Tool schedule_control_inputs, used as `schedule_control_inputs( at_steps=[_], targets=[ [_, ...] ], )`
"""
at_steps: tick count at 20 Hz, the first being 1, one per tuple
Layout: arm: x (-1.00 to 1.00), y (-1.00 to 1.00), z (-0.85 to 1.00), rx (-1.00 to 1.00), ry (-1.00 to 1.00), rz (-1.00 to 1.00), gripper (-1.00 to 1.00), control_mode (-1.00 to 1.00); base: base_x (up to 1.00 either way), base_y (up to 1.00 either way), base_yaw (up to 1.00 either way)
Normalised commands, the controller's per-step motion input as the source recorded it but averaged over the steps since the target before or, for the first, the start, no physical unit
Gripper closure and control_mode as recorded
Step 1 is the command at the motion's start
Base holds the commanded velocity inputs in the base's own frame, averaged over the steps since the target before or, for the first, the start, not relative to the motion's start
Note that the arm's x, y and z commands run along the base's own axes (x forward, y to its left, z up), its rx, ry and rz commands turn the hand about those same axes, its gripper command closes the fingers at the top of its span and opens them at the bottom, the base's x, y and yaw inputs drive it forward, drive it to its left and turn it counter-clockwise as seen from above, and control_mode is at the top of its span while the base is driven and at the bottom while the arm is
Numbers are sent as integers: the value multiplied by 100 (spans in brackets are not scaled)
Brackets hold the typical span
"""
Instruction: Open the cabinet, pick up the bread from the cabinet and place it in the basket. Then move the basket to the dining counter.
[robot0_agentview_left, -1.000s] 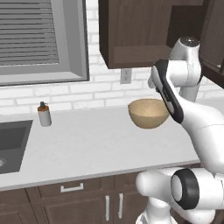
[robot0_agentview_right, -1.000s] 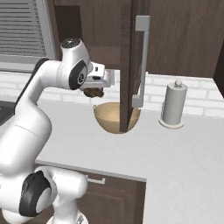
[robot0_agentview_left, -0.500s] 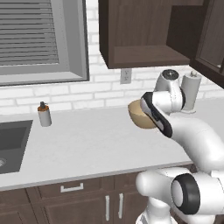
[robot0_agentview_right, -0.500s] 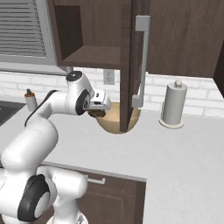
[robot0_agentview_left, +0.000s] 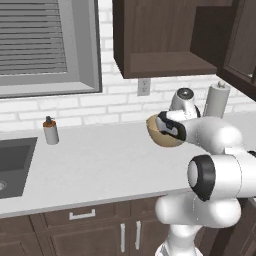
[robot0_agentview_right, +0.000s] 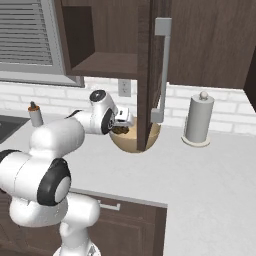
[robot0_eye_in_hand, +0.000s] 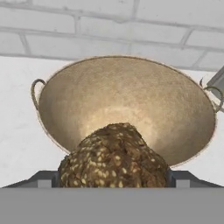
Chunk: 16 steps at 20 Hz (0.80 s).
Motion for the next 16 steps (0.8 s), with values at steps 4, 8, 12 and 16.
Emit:
schedule_control_inputs(
  at_steps=[4,8,12,16],
  targets=[
    [58,-15,-31,0,0,0,100,-100,0,0,0],
    [37,-13,-32,0,-1,0,100,-100,0,0,0],
    [48,-19,-37,0,0,0,100,-100,0,0,0],
    [42,-34,-33,0,0,0,100,-100,0,0,0]
  ],
)
